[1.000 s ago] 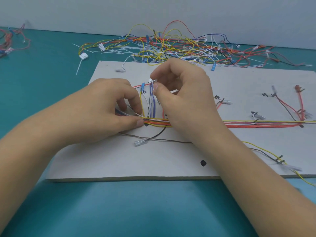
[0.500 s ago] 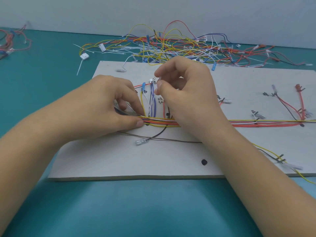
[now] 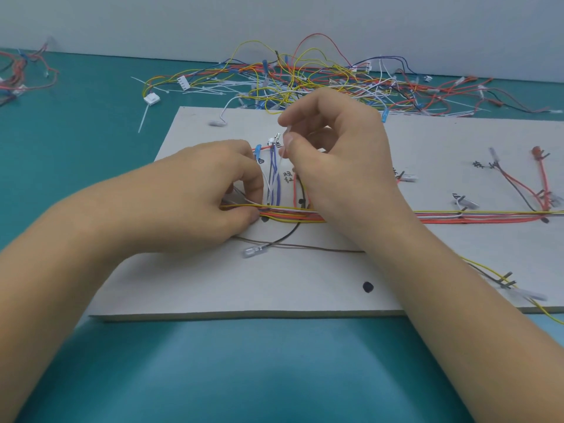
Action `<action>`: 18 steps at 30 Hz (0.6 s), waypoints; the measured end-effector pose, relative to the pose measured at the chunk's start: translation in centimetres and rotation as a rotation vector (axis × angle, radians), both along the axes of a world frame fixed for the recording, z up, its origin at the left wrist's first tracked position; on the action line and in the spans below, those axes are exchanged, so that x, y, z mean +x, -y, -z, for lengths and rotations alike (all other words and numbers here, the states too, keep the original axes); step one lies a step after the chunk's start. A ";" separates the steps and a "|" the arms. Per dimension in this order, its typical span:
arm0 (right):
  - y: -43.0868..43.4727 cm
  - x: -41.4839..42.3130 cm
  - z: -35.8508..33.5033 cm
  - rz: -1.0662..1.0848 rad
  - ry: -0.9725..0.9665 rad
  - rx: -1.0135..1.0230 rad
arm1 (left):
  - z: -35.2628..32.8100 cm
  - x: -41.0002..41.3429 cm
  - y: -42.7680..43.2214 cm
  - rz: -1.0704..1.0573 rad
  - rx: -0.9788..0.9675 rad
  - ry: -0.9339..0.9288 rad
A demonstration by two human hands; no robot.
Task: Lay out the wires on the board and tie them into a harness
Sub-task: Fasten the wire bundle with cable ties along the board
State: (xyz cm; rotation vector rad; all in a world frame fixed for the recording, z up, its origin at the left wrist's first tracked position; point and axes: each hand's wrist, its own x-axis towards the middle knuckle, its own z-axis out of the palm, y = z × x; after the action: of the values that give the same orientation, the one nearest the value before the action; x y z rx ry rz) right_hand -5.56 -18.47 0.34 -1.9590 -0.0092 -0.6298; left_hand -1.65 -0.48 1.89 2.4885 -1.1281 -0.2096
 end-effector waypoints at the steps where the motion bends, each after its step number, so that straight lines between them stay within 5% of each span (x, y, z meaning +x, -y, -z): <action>1: 0.0 0.0 0.0 0.005 0.003 0.001 | 0.1 0.1 0.0 0.006 0.031 0.028; 18: -0.4 0.0 0.4 -0.059 0.001 -0.186 | 0.4 0.6 -0.2 0.035 0.130 0.045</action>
State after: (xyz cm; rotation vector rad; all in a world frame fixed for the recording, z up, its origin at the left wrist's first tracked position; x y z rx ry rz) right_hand -5.61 -18.05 -0.02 -2.1295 -0.1306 -0.6093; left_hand -1.08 -0.25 1.47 2.5999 -1.2124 -0.2451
